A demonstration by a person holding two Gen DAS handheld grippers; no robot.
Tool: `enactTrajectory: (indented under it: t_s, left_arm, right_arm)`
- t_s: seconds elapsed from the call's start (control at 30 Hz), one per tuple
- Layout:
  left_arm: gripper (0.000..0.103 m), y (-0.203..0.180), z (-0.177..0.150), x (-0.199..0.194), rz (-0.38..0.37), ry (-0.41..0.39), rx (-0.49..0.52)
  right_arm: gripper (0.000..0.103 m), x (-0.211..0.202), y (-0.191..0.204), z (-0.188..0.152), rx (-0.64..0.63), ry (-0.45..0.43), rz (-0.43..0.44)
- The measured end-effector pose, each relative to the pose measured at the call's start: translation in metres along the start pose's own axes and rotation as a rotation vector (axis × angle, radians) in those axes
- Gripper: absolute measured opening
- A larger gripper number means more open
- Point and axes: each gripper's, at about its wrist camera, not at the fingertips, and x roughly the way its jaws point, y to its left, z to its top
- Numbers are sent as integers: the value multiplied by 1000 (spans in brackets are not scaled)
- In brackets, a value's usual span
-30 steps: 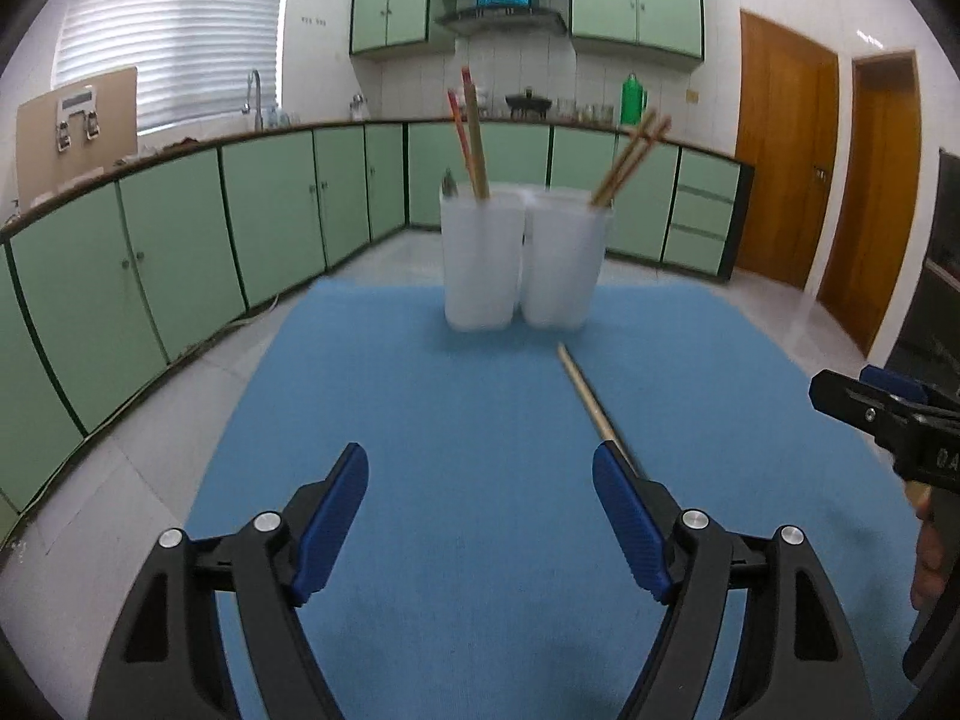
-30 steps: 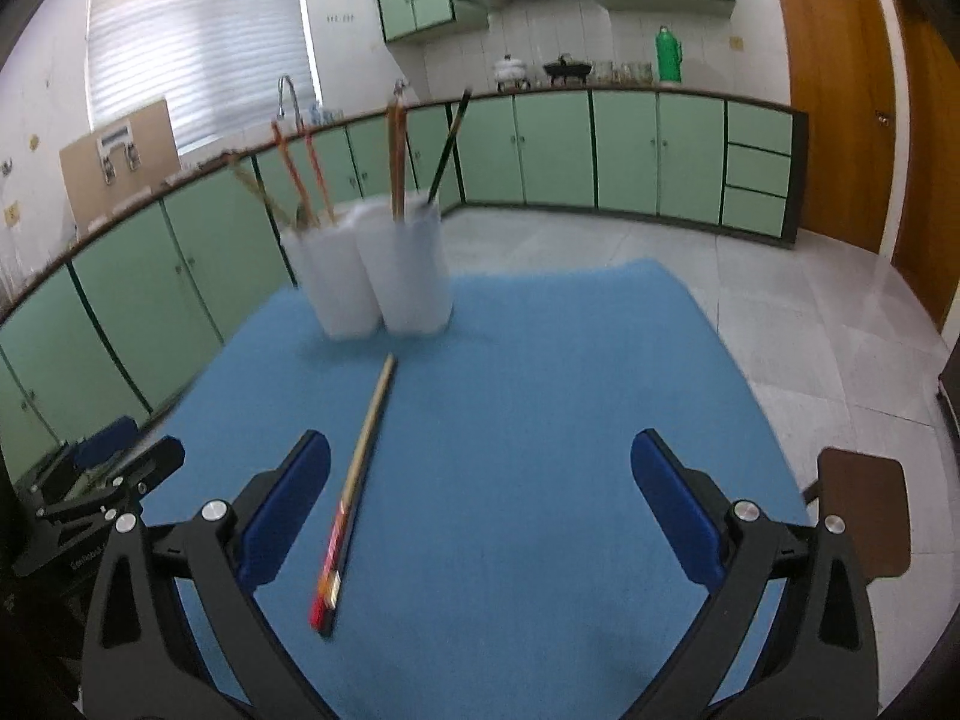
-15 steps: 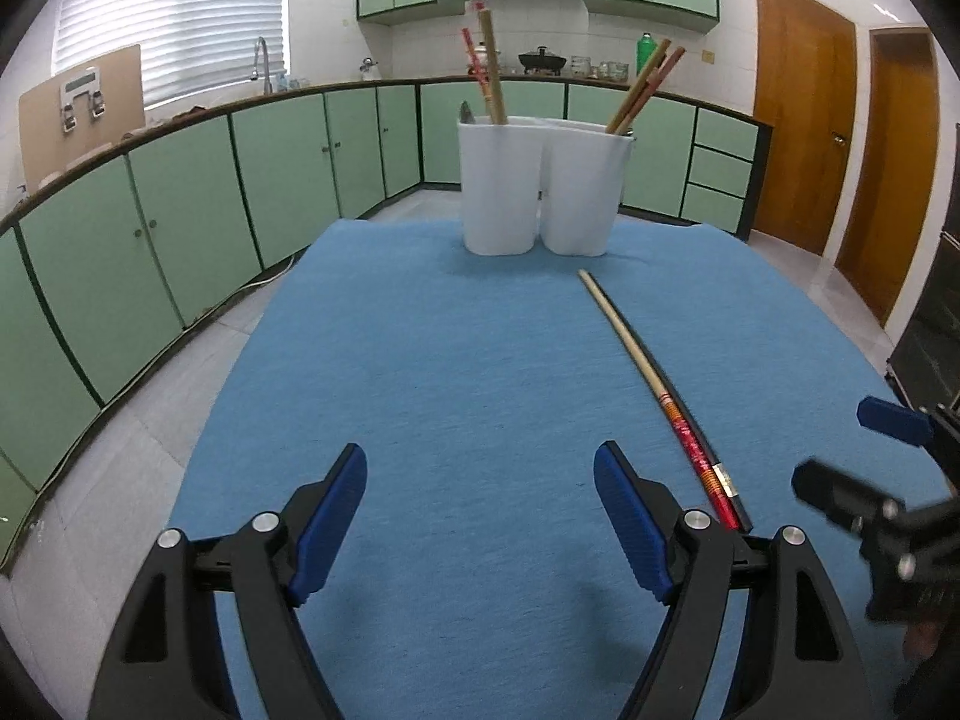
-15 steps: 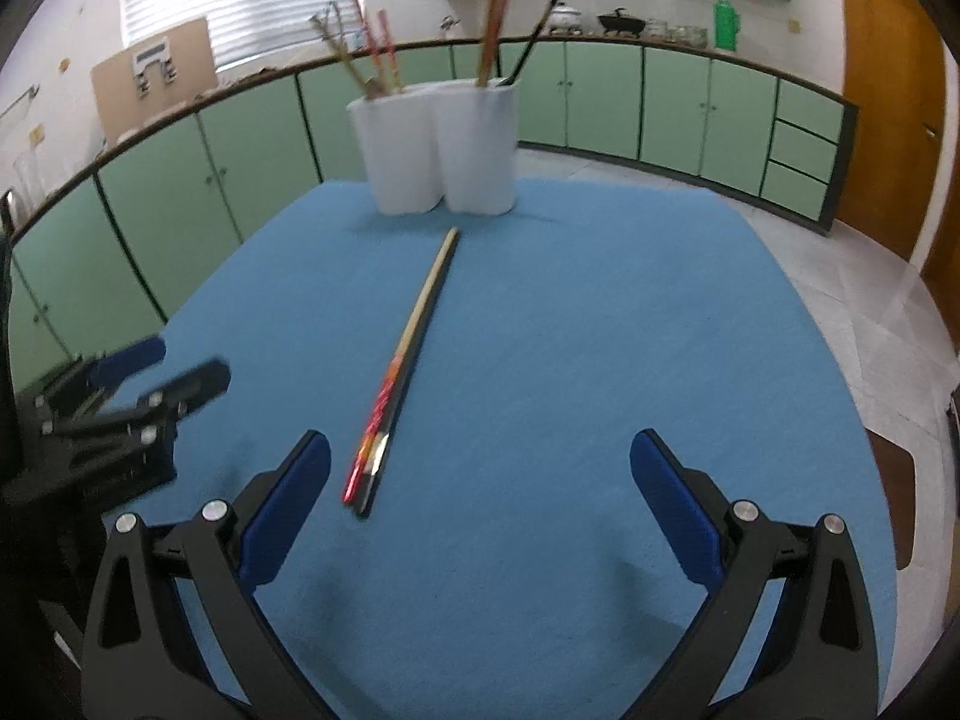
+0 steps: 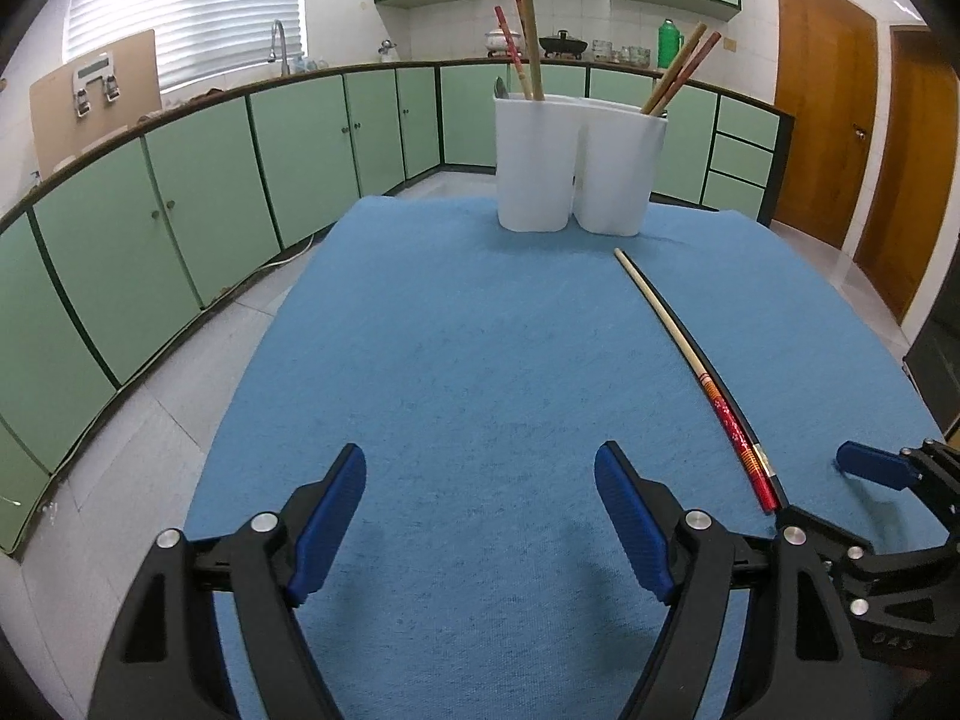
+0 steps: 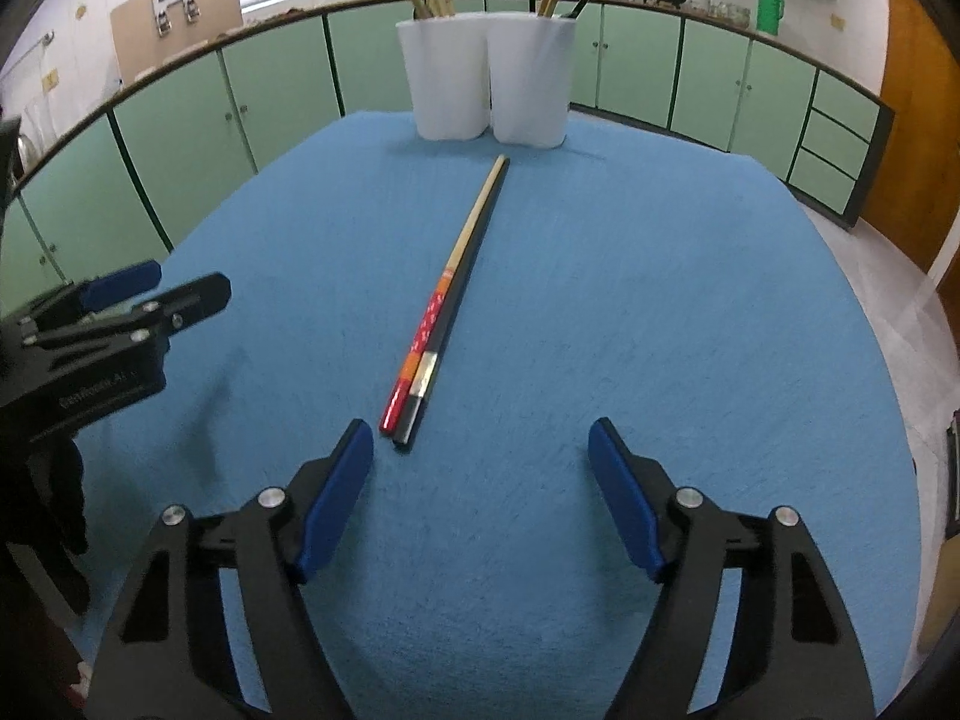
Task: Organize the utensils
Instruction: 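Grasp the last black chopstick with the right tool, then grasp the last red-patterned chopstick with the left tool while the right tool holds the black one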
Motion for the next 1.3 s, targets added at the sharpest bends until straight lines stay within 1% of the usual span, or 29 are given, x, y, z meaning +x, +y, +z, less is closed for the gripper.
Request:
enactTrajectory:
  t_s: [0.17,0.27,0.33,0.47,0.53,0.6,0.63,0.7,0.73,0.77,0.8,0.87,0.97,1.03,1.23,1.3]
  left_arm:
    - [78,3,0,3,-4,10,-13]
    - [78,5,1,4,-5,14,-20]
    - [78,5,0,5,-5,18,-20]
    - [78,4,0,7,-3,25,-16]
    - [78,4,1,6,-3,22,-17]
    - [78,4,1,6,-4,22,-17]
    - [78,4,1,6,-3,23,-17]
    - [78,3,1,8,-1,29,-13]
    - [78,3,1,8,0,30,-10]
    - [78,2,1,8,2,31,-5]
    - [79,0,1,8,1,29,0]
    - [79,-2,1,7,-6,27,5]
    - [78,-9,2,7,-30,31,7]
    - [78,-17,3,6,-57,31,6]
    - [78,-46,5,6,-157,48,1]
    - [76,-58,5,8,-178,60,11]
  right_arm:
    - [66,2,-6,1,-6,9,-32]
    - [65,0,-18,0,29,11,-59]
    - [65,-2,-27,0,57,9,-62]
    - [60,-4,-28,-2,74,0,11]
    - [56,-3,-20,-3,47,-4,18]
    - [47,-3,-14,-2,22,-5,10]
    - [45,-2,-13,-1,19,-4,12]
    - [34,-1,-12,0,16,-3,9]
    - [31,-1,-12,0,16,-3,8]
    - [25,-1,-12,1,17,-4,10]
    - [16,-1,-12,2,18,-4,13]
    - [7,0,-13,2,19,-3,27]
    - [6,-1,-15,2,26,-4,34]
    - [6,-2,-18,2,36,-8,17]
    - [6,-7,-47,-2,121,-12,-52]
    - [6,-7,-58,-4,152,-12,-62]
